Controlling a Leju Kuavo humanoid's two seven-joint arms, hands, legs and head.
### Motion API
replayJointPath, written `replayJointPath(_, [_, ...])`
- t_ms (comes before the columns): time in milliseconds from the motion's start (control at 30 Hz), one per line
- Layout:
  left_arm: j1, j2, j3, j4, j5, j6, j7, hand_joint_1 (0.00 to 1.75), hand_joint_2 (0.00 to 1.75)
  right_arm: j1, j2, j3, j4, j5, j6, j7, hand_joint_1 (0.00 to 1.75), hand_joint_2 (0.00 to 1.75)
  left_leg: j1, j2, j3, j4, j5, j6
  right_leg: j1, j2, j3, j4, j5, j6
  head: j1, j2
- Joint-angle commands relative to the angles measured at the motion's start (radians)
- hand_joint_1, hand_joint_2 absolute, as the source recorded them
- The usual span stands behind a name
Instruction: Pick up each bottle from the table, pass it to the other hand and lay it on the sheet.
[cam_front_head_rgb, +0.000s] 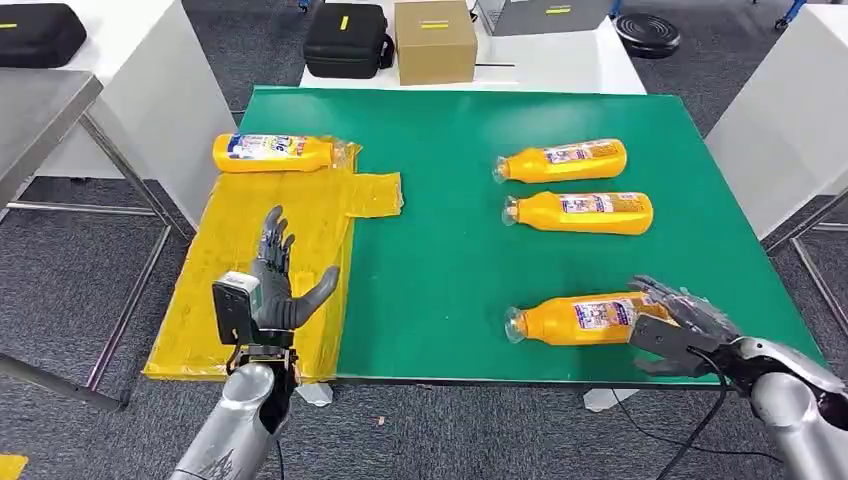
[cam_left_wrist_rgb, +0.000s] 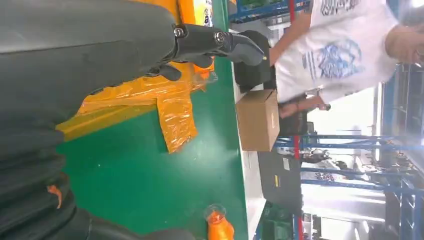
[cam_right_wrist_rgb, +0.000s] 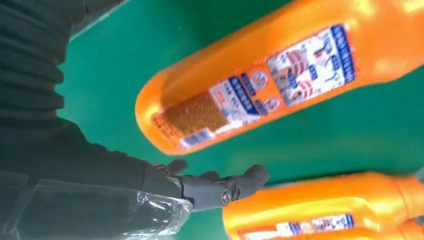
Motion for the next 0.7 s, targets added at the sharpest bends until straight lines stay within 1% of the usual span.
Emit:
replayJointPath(33, [-0.026, 0.001, -0.006, 0.072, -0.009, 0.007, -0.008, 0.00, 1.75, -0.058, 0.110, 0.032, 0.054, 0.101, -0.107, -0.035, 0.00, 1.75, 0.002, 0.003, 0.004, -0.001, -0.002, -0.002, 0.002, 0.003, 0.004, -0.002, 0.000, -0.002, 0.000, 0.000])
replayJointPath(67, [-0.025, 0.000, -0.007, 0.073, -0.010, 0.009, -0.009, 0.00, 1.75, -0.057, 0.113, 0.034, 0.059, 0.105, -0.111, -0.035, 0.00, 1.75, 0.002, 0.005, 0.007, -0.001, -0.003, -0.003, 0.002, 0.004, 0.007, -0.002, -0.001, -0.003, 0.000, 0.000])
replayJointPath(133, [-0.028, 0.000, -0.008, 0.080, -0.009, 0.003, -0.009, 0.00, 1.75, -0.055, 0.109, 0.040, 0.071, 0.115, -0.114, -0.036, 0.00, 1.75, 0.003, 0.004, 0.008, -0.001, -0.004, -0.004, 0.003, 0.003, 0.008, -0.002, -0.002, -0.003, 0.000, 0.000])
replayJointPath(167, [-0.030, 0.000, -0.008, 0.081, -0.009, 0.003, -0.010, 0.00, 1.75, -0.054, 0.106, 0.038, 0.076, 0.114, -0.113, -0.037, 0.00, 1.75, 0.002, 0.003, 0.006, -0.001, -0.002, -0.003, 0.002, 0.002, 0.006, -0.002, -0.001, -0.003, 0.000, 0.000])
replayJointPath(200, [-0.034, 0.001, -0.010, 0.089, -0.009, 0.000, -0.010, 0.00, 1.75, -0.058, 0.092, 0.048, 0.089, 0.112, -0.100, -0.043, 0.00, 1.75, 0.002, 0.002, 0.006, -0.001, -0.002, -0.003, 0.002, 0.002, 0.006, -0.002, -0.001, -0.002, 0.000, 0.000])
replayJointPath(233, [-0.039, 0.001, -0.011, 0.095, -0.007, -0.003, -0.010, 0.00, 1.75, -0.063, 0.079, 0.053, 0.104, 0.099, -0.084, -0.049, 0.00, 1.75, 0.003, 0.003, 0.009, 0.000, -0.004, -0.004, 0.003, 0.002, 0.009, -0.002, -0.003, -0.003, 0.000, 0.000])
replayJointPath(300, [-0.046, 0.000, -0.013, 0.103, -0.003, -0.005, -0.011, 0.00, 1.75, -0.089, 0.054, 0.083, 0.155, 0.089, -0.052, -0.057, 0.00, 1.75, 0.002, 0.002, 0.005, -0.001, -0.002, -0.002, 0.002, 0.002, 0.005, -0.001, -0.001, -0.002, 0.000, 0.000])
replayJointPath(333, [-0.046, 0.000, -0.013, 0.104, -0.002, -0.004, -0.011, 0.00, 1.75, -0.100, 0.052, 0.090, 0.175, 0.088, -0.050, -0.059, 0.00, 1.75, 0.001, 0.002, 0.003, -0.001, -0.001, -0.001, 0.001, 0.002, 0.003, -0.001, 0.000, -0.001, -0.001, 0.000])
replayJointPath(367, [-0.046, 0.000, -0.013, 0.104, -0.002, -0.004, -0.011, 0.00, 1.75, -0.100, 0.052, 0.090, 0.175, 0.088, -0.050, -0.059, 0.00, 1.75, 0.002, 0.003, 0.007, 0.000, -0.003, -0.002, 0.002, 0.002, 0.007, -0.001, -0.002, -0.002, 0.000, 0.000])
replayJointPath(433, [-0.042, 0.004, -0.014, 0.102, -0.002, 0.001, -0.011, 0.00, 1.75, -0.127, 0.058, 0.115, 0.216, 0.089, -0.041, -0.064, 0.00, 1.75, 0.001, 0.003, 0.004, 0.000, -0.002, -0.002, 0.001, 0.002, 0.004, -0.001, -0.001, -0.002, 0.000, 0.000])
replayJointPath(500, [-0.041, 0.005, -0.014, 0.102, -0.002, 0.001, -0.011, 0.00, 1.75, -0.129, 0.062, 0.117, 0.217, 0.089, -0.041, -0.063, 0.00, 1.75, 0.001, 0.002, 0.002, -0.001, -0.001, -0.001, 0.001, 0.002, 0.003, -0.002, 0.000, -0.001, 0.000, 0.000])
replayJointPath(533, [-0.041, 0.005, -0.014, 0.102, -0.002, 0.001, -0.011, 0.00, 1.75, -0.129, 0.062, 0.117, 0.217, 0.089, -0.041, -0.063, 0.00, 1.75, 0.002, 0.003, 0.006, -0.001, -0.002, -0.002, 0.002, 0.003, 0.006, -0.002, -0.001, -0.002, 0.000, 0.000])
replayJointPath(567, [-0.041, 0.005, -0.014, 0.102, -0.002, 0.001, -0.011, 0.00, 1.75, -0.129, 0.062, 0.117, 0.217, 0.089, -0.041, -0.063, 0.00, 1.75, 0.001, 0.002, 0.004, -0.001, -0.001, -0.002, 0.001, 0.002, 0.004, -0.001, 0.000, -0.002, 0.000, 0.000])
replayJointPath(633, [-0.039, 0.008, -0.016, 0.097, 0.002, 0.000, -0.010, 0.00, 1.75, -0.148, 0.056, 0.149, 0.242, 0.091, -0.044, -0.064, 0.00, 1.75, 0.002, 0.003, 0.006, -0.001, -0.002, -0.002, 0.002, 0.002, 0.006, -0.001, -0.001, -0.002, 0.000, 0.000])
replayJointPath(700, [-0.036, 0.012, -0.017, 0.098, 0.005, 0.004, -0.010, 0.00, 1.75, -0.173, 0.062, 0.179, 0.276, 0.094, -0.047, -0.063, 0.00, 1.75, 0.001, 0.002, 0.004, -0.001, -0.001, -0.002, 0.001, 0.002, 0.003, -0.001, 0.000, -0.002, 0.000, 0.000])
